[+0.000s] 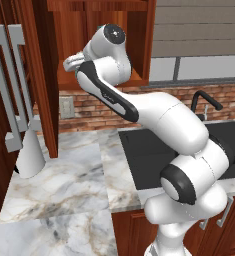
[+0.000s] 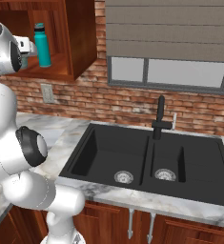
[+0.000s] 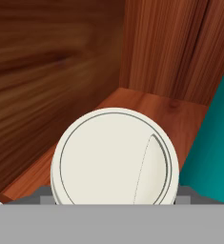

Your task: Sort all alcoholic drinks to one cabinet, and non-alcoholic drinks to the other.

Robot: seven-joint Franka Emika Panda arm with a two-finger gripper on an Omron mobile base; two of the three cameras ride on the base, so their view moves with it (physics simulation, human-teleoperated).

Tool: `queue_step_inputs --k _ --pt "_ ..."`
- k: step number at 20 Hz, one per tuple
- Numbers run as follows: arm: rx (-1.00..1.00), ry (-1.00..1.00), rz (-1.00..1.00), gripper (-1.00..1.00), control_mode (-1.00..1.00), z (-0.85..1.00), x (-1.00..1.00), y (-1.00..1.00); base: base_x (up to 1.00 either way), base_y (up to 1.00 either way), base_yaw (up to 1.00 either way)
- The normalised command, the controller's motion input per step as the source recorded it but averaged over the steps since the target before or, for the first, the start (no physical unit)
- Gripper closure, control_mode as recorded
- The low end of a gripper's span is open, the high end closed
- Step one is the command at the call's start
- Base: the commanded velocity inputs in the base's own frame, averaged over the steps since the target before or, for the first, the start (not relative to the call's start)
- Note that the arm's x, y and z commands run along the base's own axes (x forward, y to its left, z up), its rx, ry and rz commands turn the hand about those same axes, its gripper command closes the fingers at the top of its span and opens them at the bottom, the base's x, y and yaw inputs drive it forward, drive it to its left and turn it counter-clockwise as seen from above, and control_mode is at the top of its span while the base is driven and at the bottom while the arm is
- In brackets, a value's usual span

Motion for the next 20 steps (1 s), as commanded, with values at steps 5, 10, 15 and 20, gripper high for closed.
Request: queue_step_inputs --k 5,10,15,20 --pt "-0.01 0.0 0.0 1.0 -1.0 -0.16 0.08 0.02 0.0 0.0 0.0" --pt "0.0 0.0 0.0 1.0 -1.0 -0.13 0.14 0.01 0.0 0.0 0.0" --pt "0.0 0.0 0.0 -1.0 -1.0 -0.14 0.14 0.04 0.0 0.0 0.0" --pt "0.0 0.0 0.0 -1.0 -1.0 -0.08 0.11 0.01 0.0 0.0 0.0"
